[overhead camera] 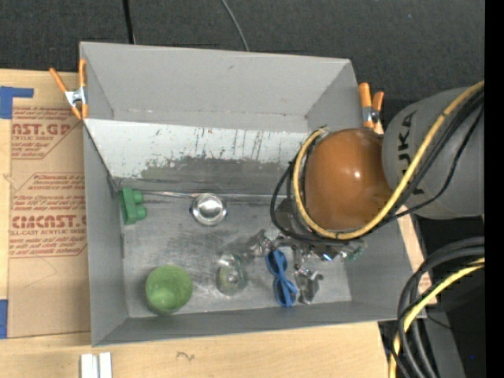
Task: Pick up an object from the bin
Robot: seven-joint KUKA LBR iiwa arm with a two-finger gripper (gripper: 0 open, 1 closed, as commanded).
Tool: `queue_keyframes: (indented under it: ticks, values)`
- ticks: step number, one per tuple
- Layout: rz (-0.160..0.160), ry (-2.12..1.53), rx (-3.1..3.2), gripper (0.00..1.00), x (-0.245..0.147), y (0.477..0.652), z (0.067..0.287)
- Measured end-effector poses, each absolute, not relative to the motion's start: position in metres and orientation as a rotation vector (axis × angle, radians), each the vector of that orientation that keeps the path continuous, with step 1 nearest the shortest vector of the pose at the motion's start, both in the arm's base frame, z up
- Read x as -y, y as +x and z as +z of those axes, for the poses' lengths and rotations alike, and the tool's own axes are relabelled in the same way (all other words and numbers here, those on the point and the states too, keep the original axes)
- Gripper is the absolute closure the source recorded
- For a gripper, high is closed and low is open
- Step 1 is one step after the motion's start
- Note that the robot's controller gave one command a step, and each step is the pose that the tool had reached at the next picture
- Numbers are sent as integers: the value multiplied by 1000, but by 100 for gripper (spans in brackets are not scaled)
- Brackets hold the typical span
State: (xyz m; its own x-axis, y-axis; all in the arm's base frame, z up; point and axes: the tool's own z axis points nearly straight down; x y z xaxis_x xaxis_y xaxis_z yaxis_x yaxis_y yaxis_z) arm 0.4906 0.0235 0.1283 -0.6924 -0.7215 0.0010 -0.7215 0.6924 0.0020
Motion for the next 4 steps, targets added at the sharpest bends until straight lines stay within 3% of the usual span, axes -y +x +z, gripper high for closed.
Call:
queue_keyframes:
  ticks: [1,2,3,4]
  values:
    - [-6,1294,2870,0,-117,527,71]
    - [-3,1058,2964,0,-142,503,71]
    - [5,1184,2911,0,14,522,95]
    - [-3,1789,2588,0,16,532,74]
